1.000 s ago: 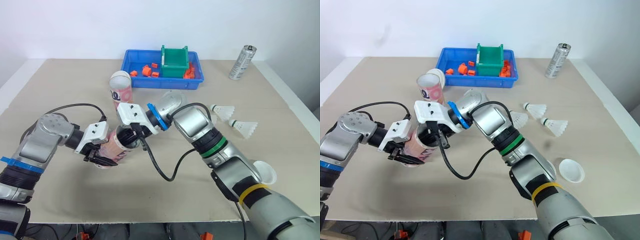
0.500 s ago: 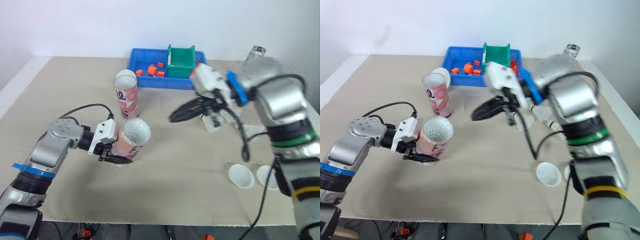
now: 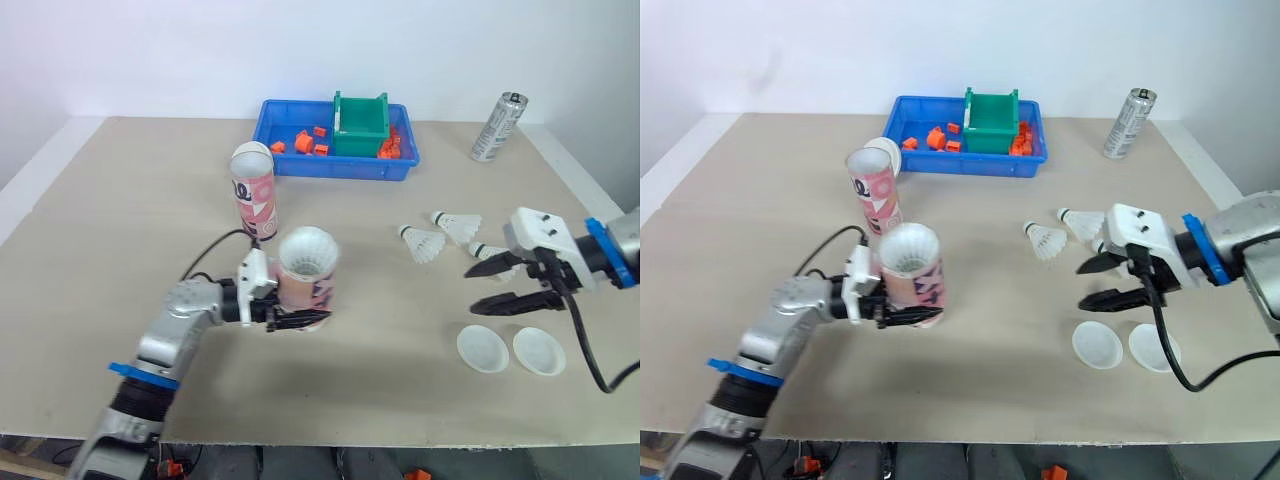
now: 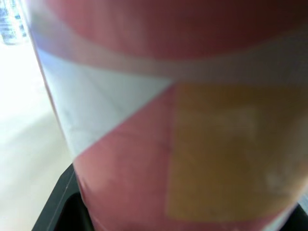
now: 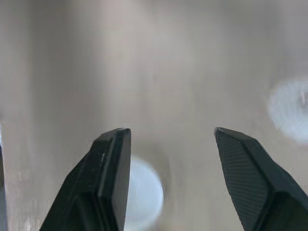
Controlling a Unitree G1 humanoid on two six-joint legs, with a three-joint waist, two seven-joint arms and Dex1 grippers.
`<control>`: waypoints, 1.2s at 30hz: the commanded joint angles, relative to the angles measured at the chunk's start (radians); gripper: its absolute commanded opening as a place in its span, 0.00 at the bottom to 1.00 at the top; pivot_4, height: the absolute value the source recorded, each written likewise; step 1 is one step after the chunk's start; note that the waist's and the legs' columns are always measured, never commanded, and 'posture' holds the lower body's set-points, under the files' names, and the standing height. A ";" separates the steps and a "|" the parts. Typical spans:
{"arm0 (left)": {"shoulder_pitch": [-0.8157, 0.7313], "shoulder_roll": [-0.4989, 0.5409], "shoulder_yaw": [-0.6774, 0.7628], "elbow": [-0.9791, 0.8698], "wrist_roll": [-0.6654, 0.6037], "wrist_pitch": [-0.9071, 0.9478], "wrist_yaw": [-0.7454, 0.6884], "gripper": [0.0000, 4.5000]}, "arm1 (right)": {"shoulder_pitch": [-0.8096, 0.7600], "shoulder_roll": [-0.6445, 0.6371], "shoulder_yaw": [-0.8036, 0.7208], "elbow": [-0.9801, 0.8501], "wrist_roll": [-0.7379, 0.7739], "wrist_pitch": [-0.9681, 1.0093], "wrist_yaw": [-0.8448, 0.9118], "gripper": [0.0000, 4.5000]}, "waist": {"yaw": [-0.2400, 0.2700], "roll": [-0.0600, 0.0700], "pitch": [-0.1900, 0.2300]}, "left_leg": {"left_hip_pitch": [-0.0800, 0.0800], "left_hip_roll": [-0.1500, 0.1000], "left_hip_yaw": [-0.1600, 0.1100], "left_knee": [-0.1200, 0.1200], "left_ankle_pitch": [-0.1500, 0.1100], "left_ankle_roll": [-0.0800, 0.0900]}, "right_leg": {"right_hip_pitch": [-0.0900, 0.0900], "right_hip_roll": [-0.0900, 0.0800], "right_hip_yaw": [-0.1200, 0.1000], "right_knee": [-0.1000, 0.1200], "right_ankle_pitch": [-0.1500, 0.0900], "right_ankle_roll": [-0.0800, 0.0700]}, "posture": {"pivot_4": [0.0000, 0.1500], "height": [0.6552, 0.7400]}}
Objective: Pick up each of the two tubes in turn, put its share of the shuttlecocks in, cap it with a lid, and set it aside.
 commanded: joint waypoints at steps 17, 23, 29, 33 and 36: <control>0.002 -0.093 -0.075 0.144 0.076 -0.159 0.036 0.66 | 0.053 0.091 0.100 0.125 -0.202 -0.123 -0.102 0.70 | -0.004 0.002 -0.001 | 0.000 -0.002 0.000 0.000 0.001 0.000 | 0.000 -0.002 0.001 0.000 0.001 0.001 | 1.00 0.89; 0.017 -0.076 -0.069 0.098 0.027 -0.079 0.015 0.66 | 0.076 0.077 0.121 0.134 -0.225 -0.147 -0.068 0.70 | -0.005 0.002 -0.001 | 0.000 -0.002 0.000 -0.001 0.001 0.000 | 0.001 -0.001 0.001 0.000 0.002 0.002 | 1.00 0.89; 0.010 -0.050 -0.093 0.093 0.031 -0.054 -0.019 0.66 | 0.038 0.103 0.156 0.182 -0.280 -0.189 -0.077 0.34 | -0.005 0.002 -0.001 | 0.001 -0.002 0.000 -0.001 0.001 0.000 | 0.001 -0.002 0.001 0.000 0.001 0.002 | 1.00 0.89; -0.006 -0.049 -0.094 0.118 0.041 -0.066 -0.025 0.66 | -0.002 0.125 0.164 0.194 -0.289 -0.195 -0.075 0.03 | -0.005 0.002 -0.001 | 0.003 -0.002 0.000 0.000 0.001 0.000 | 0.004 -0.002 0.001 0.000 0.001 0.002 | 1.00 0.89; -0.014 -0.055 -0.087 0.133 0.034 -0.058 -0.025 0.66 | -0.018 0.124 0.140 0.151 -0.254 -0.183 -0.046 0.03 | -0.005 0.002 -0.001 | 0.008 -0.003 0.000 0.000 0.001 0.000 | 0.009 -0.002 0.001 -0.001 0.001 0.001 | 1.00 0.89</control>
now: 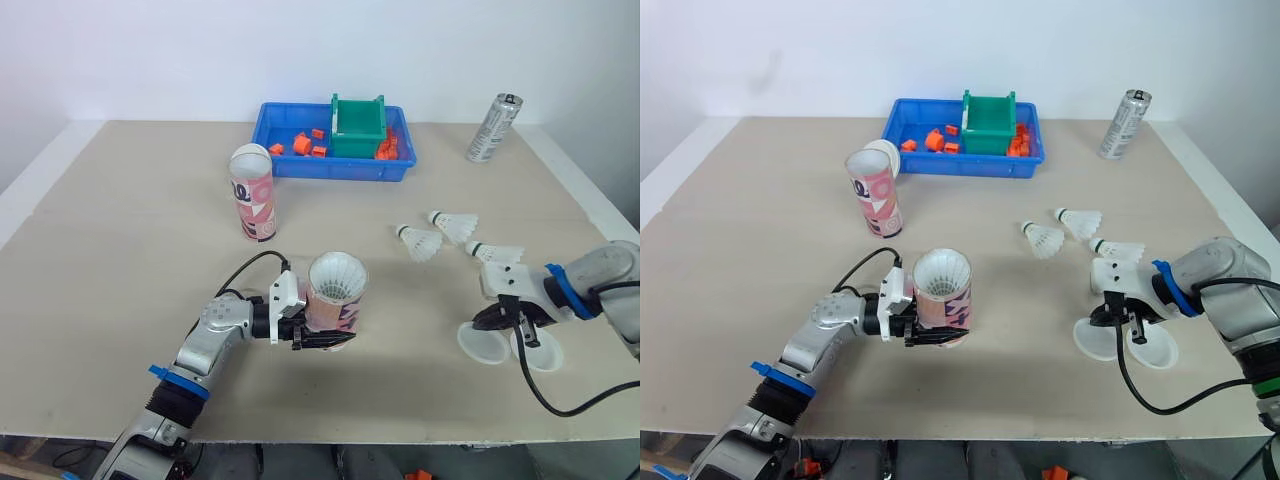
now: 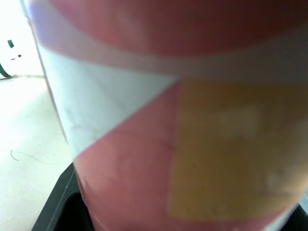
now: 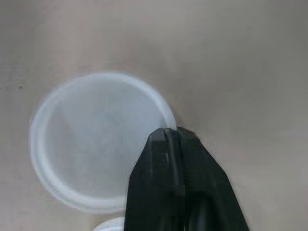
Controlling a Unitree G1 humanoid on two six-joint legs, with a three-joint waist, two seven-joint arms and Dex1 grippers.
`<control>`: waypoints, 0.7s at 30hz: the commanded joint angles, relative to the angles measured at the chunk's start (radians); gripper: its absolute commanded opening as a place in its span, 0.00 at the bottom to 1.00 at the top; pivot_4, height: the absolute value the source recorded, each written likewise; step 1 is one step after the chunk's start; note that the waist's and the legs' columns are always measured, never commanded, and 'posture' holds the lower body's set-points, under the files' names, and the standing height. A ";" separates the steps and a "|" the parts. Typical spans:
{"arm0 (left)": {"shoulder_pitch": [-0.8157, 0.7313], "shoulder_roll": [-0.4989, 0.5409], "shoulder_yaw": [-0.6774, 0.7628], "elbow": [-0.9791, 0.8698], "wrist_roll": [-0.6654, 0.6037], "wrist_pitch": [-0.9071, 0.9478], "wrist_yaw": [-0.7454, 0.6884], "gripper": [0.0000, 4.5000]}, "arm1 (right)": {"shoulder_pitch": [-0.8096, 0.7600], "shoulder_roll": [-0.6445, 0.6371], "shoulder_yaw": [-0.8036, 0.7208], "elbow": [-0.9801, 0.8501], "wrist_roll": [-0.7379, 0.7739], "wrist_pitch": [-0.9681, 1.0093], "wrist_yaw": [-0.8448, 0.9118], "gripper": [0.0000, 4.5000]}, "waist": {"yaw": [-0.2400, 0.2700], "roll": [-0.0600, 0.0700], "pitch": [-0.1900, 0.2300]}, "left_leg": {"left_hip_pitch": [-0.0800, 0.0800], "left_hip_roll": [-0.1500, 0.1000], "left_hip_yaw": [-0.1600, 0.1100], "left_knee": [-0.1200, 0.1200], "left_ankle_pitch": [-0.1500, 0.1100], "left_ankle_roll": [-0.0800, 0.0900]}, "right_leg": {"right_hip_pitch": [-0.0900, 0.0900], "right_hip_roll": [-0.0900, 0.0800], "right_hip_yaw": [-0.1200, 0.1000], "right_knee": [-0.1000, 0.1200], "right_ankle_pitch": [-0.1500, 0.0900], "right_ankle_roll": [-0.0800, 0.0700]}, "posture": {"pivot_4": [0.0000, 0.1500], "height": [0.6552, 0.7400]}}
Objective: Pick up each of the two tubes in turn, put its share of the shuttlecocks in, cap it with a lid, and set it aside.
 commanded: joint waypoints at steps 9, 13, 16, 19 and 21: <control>-0.027 0.019 -0.026 0.063 0.032 0.005 -0.046 0.66 | -0.148 -0.003 -0.100 -0.216 0.177 0.122 0.077 0.03 | 0.000 0.000 0.000 | 0.000 -0.001 0.000 -0.001 0.000 0.000 | 0.000 -0.001 0.000 0.000 -0.001 0.001 | 1.00 0.89; -0.049 0.027 -0.035 0.089 0.045 0.003 -0.067 0.66 | -0.314 0.022 -0.116 -0.225 0.251 0.158 0.104 0.03 | 0.000 0.000 0.000 | 0.001 -0.002 0.000 -0.001 0.000 0.000 | 0.001 -0.002 0.000 0.000 -0.001 0.001 | 1.00 0.89; -0.067 0.035 -0.039 0.113 0.053 -0.004 -0.083 0.66 | -0.462 0.075 -0.103 -0.209 0.297 0.180 0.124 0.03 | -0.001 0.000 0.000 | 0.001 -0.002 0.000 -0.001 0.000 0.000 | 0.000 -0.003 0.000 -0.001 -0.001 0.001 | 1.00 0.89; -0.084 0.045 -0.048 0.136 0.066 -0.011 -0.099 0.66 | -0.594 0.153 -0.070 -0.200 0.351 0.219 0.136 0.03 | -0.003 -0.001 0.000 | 0.001 -0.003 0.000 -0.003 0.000 0.000 | 0.001 -0.003 0.000 -0.001 -0.002 0.001 | 1.00 0.89; -0.094 0.052 -0.054 0.151 0.076 -0.018 -0.109 0.66 | -0.655 0.202 -0.020 -0.202 0.373 0.216 0.139 0.03 | -0.003 -0.001 0.000 | 0.001 -0.003 0.000 -0.004 0.000 0.000 | 0.000 -0.003 0.000 -0.001 -0.002 0.000 | 1.00 0.89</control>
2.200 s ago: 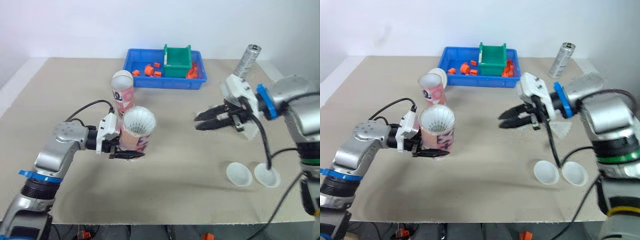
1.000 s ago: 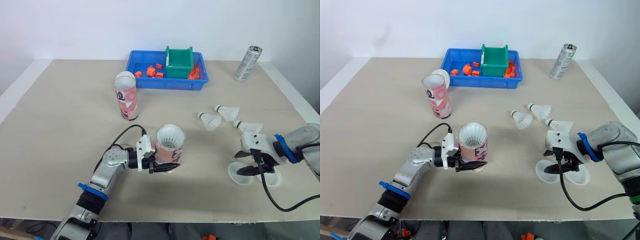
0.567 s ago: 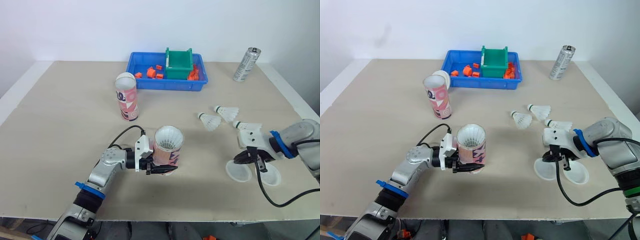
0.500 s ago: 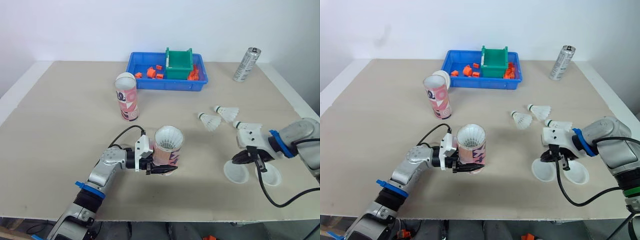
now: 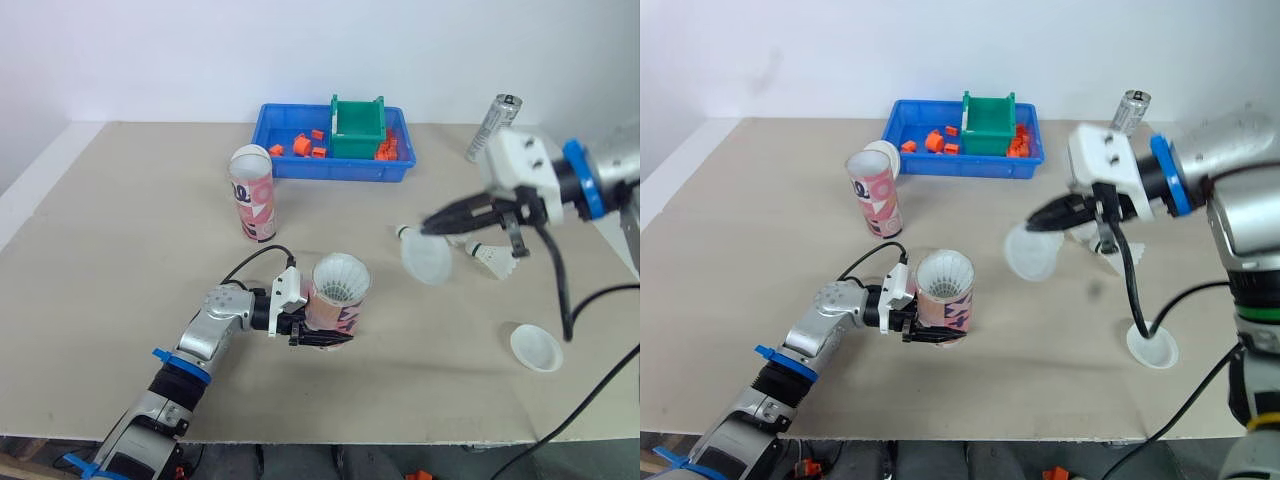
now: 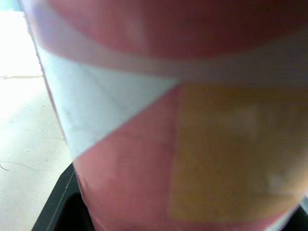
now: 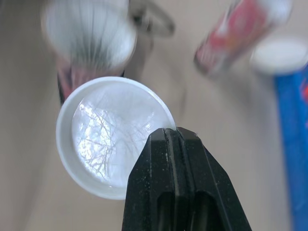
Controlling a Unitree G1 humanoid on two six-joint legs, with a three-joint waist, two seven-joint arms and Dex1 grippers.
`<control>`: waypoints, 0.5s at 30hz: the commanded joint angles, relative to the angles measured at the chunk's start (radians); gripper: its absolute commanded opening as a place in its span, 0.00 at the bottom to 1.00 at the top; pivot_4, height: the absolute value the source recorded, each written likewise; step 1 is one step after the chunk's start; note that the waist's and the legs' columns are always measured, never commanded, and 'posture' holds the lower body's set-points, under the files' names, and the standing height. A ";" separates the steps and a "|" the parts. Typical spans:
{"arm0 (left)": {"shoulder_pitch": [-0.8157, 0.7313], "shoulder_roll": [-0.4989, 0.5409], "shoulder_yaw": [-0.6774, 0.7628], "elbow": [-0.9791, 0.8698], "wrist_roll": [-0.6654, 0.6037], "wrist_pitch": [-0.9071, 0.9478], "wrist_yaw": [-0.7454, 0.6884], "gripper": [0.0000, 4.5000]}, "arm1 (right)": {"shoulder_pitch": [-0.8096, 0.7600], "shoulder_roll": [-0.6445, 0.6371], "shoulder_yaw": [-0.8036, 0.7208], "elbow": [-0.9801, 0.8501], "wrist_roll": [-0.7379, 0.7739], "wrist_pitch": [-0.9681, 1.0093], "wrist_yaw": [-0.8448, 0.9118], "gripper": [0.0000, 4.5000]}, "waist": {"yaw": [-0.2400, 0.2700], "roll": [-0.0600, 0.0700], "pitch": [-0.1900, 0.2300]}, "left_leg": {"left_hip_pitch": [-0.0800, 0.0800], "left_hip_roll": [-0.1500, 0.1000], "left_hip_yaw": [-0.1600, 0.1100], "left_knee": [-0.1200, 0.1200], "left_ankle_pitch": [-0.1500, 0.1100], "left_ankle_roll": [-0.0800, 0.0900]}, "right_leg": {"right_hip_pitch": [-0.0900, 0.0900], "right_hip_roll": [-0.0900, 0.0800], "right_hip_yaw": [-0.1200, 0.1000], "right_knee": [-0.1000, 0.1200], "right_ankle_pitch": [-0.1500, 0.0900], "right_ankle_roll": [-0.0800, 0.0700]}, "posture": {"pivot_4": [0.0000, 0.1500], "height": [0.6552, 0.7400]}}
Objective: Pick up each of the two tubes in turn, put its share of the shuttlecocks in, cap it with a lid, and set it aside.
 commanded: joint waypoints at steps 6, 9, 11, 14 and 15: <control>-0.005 0.047 -0.039 0.065 0.059 0.023 -0.027 0.66 | -0.167 0.150 0.198 0.012 -0.011 -0.102 0.046 0.03 | -0.003 -0.001 0.000 | -0.001 0.000 0.000 -0.001 0.000 0.000 | 0.000 0.000 0.000 0.000 -0.001 0.000 | 1.00 0.89; -0.007 0.052 -0.040 0.064 0.058 0.029 -0.030 0.66 | -0.200 0.181 0.233 0.012 0.002 -0.132 0.046 0.03 | -0.003 0.000 0.000 | -0.001 0.000 0.000 -0.002 0.000 0.000 | -0.001 0.000 0.000 0.000 -0.002 0.000 | 1.00 0.89; -0.010 0.052 -0.040 0.066 0.059 0.028 -0.029 0.66 | -0.215 0.191 0.250 0.001 0.013 -0.149 0.046 0.03 | -0.003 0.000 0.000 | 0.000 0.000 -0.001 -0.003 0.000 0.000 | -0.001 0.000 0.000 0.000 -0.002 0.000 | 1.00 0.89; -0.013 0.052 -0.038 0.065 0.058 0.032 -0.027 0.66 | -0.226 0.180 0.276 -0.015 0.038 -0.171 0.046 0.03 | -0.003 -0.001 0.000 | 0.000 0.000 -0.002 -0.003 0.000 0.000 | 0.000 0.001 -0.001 0.000 -0.003 -0.001 | 1.00 0.89; -0.013 0.053 -0.037 0.065 0.057 0.032 -0.027 0.66 | -0.228 0.176 0.286 -0.018 0.041 -0.182 0.046 0.03 | -0.003 -0.001 0.000 | 0.000 0.000 -0.002 -0.003 0.000 0.000 | 0.000 0.001 -0.001 0.000 -0.003 0.000 | 1.00 0.89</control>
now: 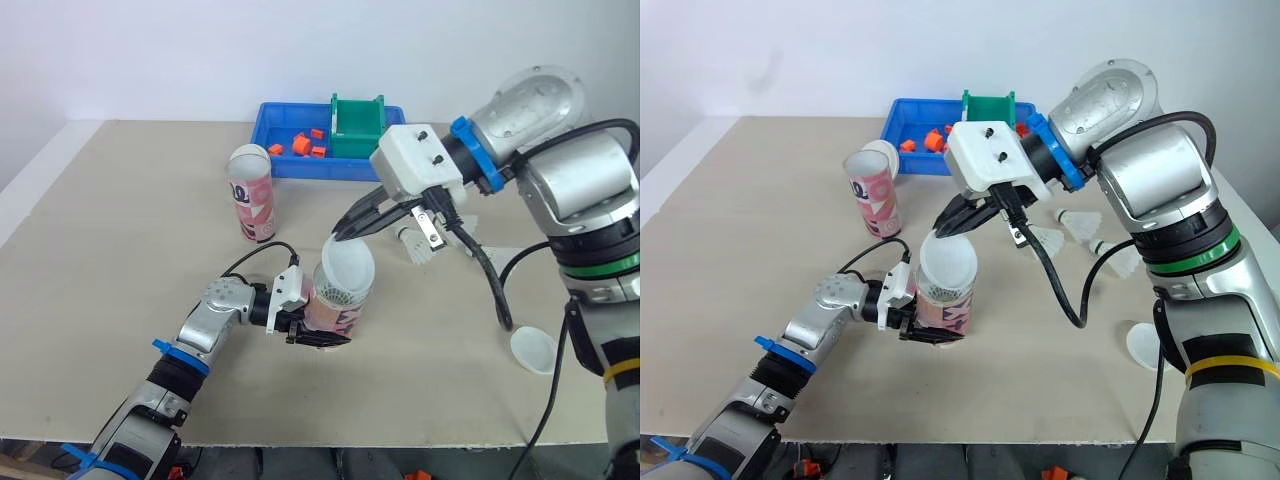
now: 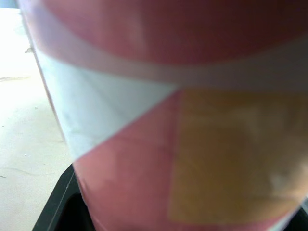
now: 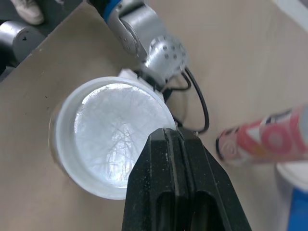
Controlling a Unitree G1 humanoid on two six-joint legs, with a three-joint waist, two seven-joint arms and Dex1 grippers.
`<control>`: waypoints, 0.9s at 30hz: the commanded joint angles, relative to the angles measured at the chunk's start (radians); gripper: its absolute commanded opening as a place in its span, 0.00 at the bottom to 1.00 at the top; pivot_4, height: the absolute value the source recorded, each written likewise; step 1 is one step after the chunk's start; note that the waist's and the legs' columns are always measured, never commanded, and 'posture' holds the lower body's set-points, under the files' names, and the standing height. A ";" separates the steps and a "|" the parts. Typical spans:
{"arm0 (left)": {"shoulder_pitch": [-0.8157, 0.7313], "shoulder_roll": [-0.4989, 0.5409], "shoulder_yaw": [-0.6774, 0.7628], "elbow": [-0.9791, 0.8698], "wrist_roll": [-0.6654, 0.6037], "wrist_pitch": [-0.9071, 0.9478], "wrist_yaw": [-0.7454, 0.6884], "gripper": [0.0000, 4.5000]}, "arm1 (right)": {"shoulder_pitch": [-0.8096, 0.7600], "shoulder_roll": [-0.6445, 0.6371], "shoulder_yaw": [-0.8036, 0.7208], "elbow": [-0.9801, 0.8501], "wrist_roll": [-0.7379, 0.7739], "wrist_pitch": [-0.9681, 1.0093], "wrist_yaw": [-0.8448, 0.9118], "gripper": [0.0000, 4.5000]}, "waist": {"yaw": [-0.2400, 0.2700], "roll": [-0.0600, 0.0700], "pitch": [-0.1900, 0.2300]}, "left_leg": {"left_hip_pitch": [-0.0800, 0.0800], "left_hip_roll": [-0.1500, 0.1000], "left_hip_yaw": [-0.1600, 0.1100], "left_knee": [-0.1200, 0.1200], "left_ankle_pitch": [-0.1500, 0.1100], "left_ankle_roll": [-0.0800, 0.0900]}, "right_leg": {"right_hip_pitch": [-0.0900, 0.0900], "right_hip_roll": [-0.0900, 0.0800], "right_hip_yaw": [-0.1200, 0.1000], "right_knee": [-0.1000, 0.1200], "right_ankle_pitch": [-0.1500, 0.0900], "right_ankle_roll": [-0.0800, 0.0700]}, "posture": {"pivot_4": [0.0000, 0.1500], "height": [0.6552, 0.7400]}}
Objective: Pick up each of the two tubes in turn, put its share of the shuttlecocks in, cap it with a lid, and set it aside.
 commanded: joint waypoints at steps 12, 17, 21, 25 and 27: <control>0.027 0.040 -0.016 0.039 0.053 0.040 0.010 0.66 | -0.045 -0.016 0.087 0.017 -0.016 -0.119 0.042 0.03 | -0.001 0.000 0.000 | 0.000 0.000 0.000 0.000 0.000 0.000 | 0.000 0.000 0.000 0.000 0.000 0.000 | 1.00 0.89; 0.027 0.040 -0.013 0.038 0.051 0.041 0.015 0.66 | -0.061 -0.004 0.100 0.060 -0.047 -0.160 0.042 0.03 | -0.001 0.000 0.000 | 0.000 0.000 0.000 0.000 0.000 0.000 | 0.000 0.000 0.000 0.000 0.000 0.000 | 1.00 0.89; 0.033 0.043 -0.012 0.033 0.050 0.042 0.015 0.66 | -0.069 -0.001 0.107 0.077 -0.049 -0.173 0.042 0.03 | -0.001 0.000 0.000 | 0.001 0.000 0.000 0.000 0.000 0.000 | 0.000 0.000 0.000 0.000 0.000 -0.001 | 1.00 0.89; 0.032 0.044 -0.008 0.034 0.050 0.042 0.020 0.66 | -0.059 -0.038 0.140 0.032 -0.007 -0.167 0.042 0.03 | -0.001 0.000 0.000 | 0.001 0.000 0.000 0.000 0.000 0.000 | 0.000 0.000 0.000 0.000 0.000 -0.001 | 1.00 0.89; 0.032 0.045 -0.007 0.034 0.049 0.042 0.021 0.66 | -0.050 -0.061 0.158 0.000 0.019 -0.160 0.042 0.03 | -0.001 0.000 0.000 | 0.001 0.000 0.000 0.000 0.000 0.000 | 0.000 0.000 0.000 0.000 0.000 -0.001 | 1.00 0.89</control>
